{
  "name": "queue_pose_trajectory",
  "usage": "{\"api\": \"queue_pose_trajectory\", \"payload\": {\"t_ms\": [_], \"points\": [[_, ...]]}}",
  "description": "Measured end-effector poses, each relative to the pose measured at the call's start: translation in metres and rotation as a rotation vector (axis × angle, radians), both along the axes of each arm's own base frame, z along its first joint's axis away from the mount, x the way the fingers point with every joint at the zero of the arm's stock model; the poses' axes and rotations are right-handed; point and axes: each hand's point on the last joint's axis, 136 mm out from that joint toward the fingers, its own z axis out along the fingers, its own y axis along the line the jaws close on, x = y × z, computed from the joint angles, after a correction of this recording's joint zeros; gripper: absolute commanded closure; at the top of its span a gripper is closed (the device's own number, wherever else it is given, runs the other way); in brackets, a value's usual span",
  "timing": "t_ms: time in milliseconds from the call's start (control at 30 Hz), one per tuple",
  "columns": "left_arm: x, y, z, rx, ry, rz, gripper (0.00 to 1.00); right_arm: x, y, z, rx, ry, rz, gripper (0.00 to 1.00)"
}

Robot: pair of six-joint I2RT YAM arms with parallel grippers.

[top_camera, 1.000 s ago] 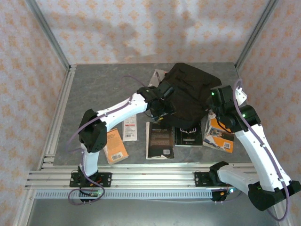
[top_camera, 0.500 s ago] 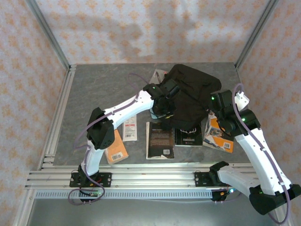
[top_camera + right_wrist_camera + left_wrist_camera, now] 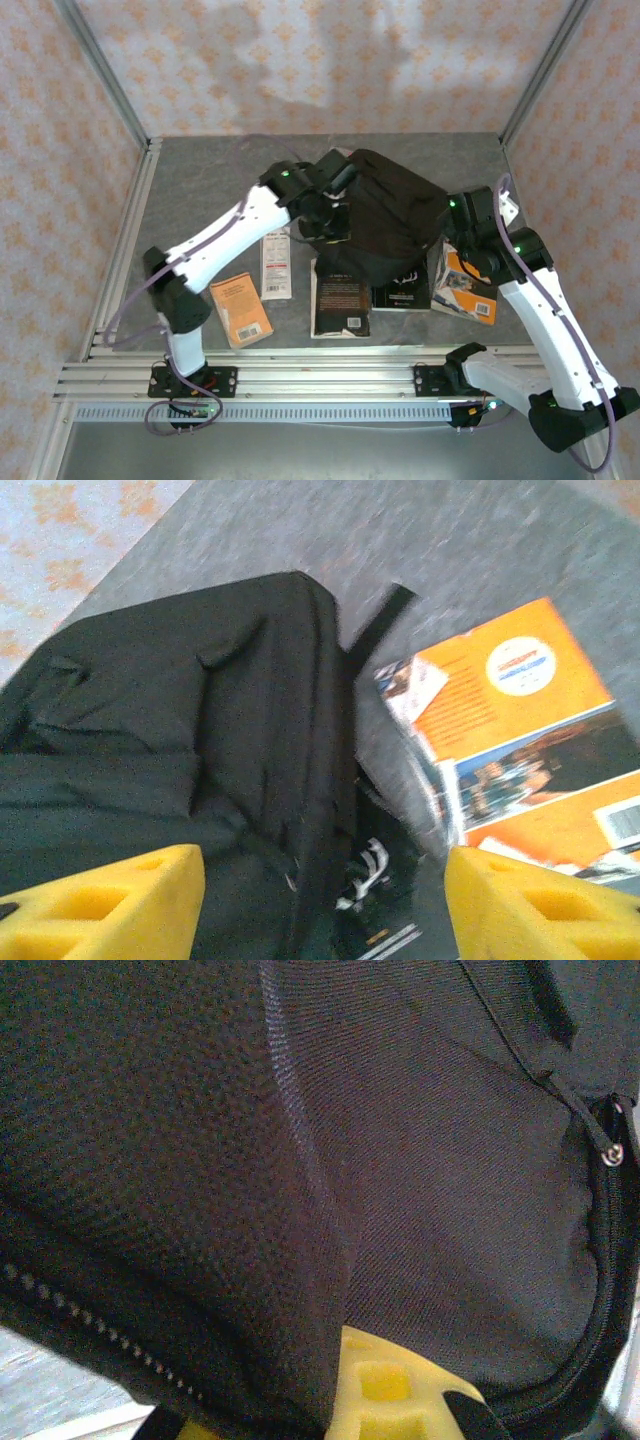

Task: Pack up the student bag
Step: Move the student bag to the center of the table.

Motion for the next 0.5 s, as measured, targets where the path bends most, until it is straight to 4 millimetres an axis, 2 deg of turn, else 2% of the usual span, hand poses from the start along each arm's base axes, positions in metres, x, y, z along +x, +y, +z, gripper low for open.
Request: {"api": "queue_pose_trajectory", "payload": {"t_ms": [167,267,400,500], "points": [[-0.016,0.077,-0.017,0.037,0.016,0.006,1.0,-0.002,0.032,-0.018,0.143,0.026,0.115,0.34],[-0.016,0.108,-0.033,0.072,0.031,0.025,1.0,0.003,0.063,-0.04,0.244,0.11,0.214,0.31],[-0.015,0.115,-0.054,0.106,0.049,-0.009,1.0,0.009,0.105,-0.079,0.323,0.276,0.33,0.3],[-0.009,0.115,-0.069,0.133,0.057,-0.025,0.98,0.001,0.128,-0.104,0.341,0.374,0.391,0.28]]}}
